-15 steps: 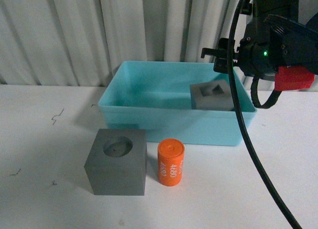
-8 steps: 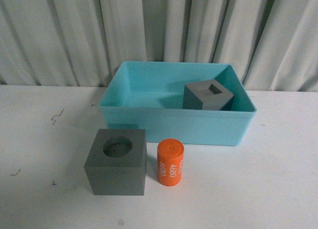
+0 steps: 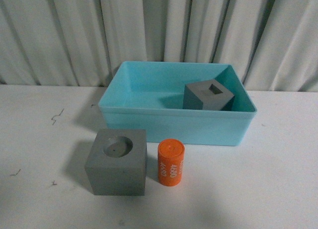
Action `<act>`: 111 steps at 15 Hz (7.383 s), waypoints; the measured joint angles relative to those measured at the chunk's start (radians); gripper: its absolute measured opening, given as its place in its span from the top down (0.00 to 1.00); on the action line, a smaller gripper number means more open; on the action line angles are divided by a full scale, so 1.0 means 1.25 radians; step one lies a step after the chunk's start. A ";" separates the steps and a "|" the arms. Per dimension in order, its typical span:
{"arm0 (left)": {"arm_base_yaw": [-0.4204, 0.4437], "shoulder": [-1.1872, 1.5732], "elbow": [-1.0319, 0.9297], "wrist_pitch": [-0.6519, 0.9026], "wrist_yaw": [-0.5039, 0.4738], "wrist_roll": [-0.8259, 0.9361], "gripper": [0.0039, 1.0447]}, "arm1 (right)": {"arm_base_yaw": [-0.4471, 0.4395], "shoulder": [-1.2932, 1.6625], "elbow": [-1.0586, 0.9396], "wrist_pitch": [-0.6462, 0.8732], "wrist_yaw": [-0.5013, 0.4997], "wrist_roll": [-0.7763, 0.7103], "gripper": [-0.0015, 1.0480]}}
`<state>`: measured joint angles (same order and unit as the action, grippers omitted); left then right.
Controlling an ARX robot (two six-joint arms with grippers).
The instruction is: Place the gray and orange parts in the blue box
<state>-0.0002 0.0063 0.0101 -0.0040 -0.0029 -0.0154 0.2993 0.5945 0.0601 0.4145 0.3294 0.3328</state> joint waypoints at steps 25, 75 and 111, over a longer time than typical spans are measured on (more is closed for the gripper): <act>0.000 0.000 0.000 0.000 0.002 0.000 0.06 | -0.240 -0.473 -0.039 -0.334 -0.262 -0.261 0.98; -0.266 1.495 0.574 0.361 -0.114 -0.065 0.06 | -0.240 -0.473 -0.039 -0.334 -0.264 -0.262 0.06; -0.244 1.693 1.057 0.201 -0.135 -0.028 0.82 | -0.240 -0.473 -0.039 -0.334 -0.264 -0.262 0.06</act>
<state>-0.3046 2.1231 1.3315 0.2466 -0.1719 -0.0509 -0.0002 0.0032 0.0116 -0.0036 -0.0002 0.0055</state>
